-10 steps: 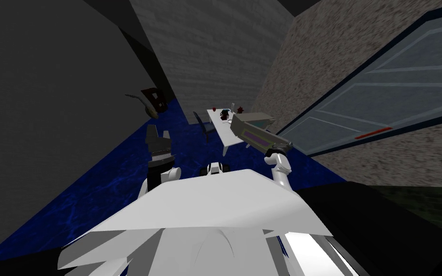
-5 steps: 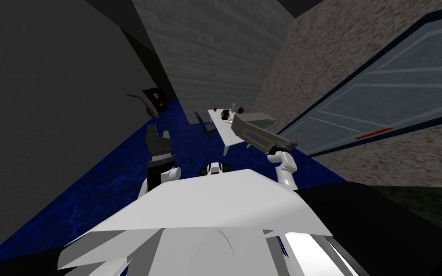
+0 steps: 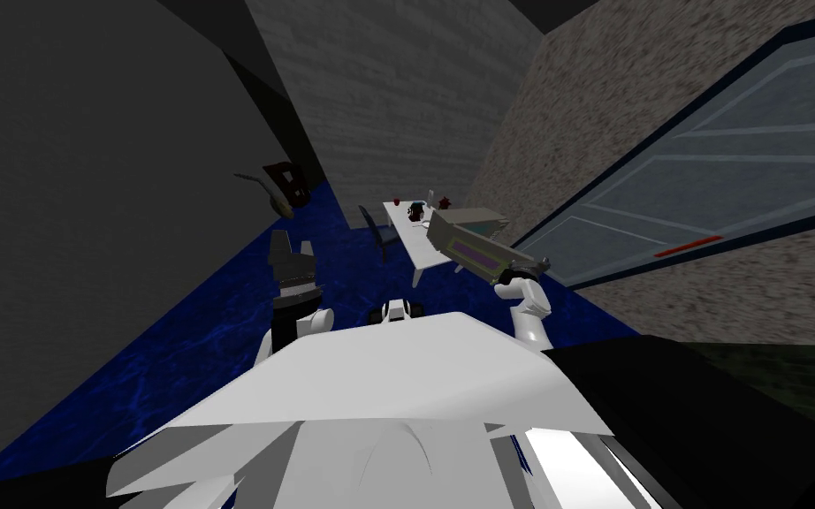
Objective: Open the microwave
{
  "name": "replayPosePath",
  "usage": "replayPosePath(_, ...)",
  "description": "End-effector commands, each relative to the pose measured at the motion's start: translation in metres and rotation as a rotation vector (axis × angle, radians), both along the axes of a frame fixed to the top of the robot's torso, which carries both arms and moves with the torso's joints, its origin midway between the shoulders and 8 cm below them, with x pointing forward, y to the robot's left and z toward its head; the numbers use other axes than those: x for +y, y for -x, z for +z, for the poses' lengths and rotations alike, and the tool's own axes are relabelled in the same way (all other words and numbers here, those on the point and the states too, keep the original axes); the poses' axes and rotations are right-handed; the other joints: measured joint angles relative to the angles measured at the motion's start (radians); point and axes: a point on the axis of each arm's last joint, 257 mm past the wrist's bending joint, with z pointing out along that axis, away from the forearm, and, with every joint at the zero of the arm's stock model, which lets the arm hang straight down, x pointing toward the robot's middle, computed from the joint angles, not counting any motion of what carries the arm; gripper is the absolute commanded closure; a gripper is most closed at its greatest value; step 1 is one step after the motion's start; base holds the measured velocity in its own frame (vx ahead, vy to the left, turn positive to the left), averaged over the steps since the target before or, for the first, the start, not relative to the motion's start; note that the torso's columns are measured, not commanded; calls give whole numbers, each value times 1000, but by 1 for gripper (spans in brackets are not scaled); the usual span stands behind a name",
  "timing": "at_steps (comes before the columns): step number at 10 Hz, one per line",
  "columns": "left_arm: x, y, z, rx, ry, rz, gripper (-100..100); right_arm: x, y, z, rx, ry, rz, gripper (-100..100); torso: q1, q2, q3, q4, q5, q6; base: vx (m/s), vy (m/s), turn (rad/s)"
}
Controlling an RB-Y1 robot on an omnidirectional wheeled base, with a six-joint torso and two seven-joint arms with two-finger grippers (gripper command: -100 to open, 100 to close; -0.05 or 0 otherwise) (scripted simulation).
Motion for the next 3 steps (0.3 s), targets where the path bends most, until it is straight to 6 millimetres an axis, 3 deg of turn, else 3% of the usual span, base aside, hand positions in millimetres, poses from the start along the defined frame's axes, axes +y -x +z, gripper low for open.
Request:
replayPosePath(1, 0, 0, 0, 0, 0, 0, 0, 0, 0, 0, 0, 0, 0, 0, 0, 0, 0, 0, 0, 0, 0, 0, 0)
replayPosePath(3, 0, 0, 0, 0, 0, 0, 0, 0, 0, 0, 0, 0, 0, 0, 1, 0, 0, 0, 0, 0, 0, 0, 0)
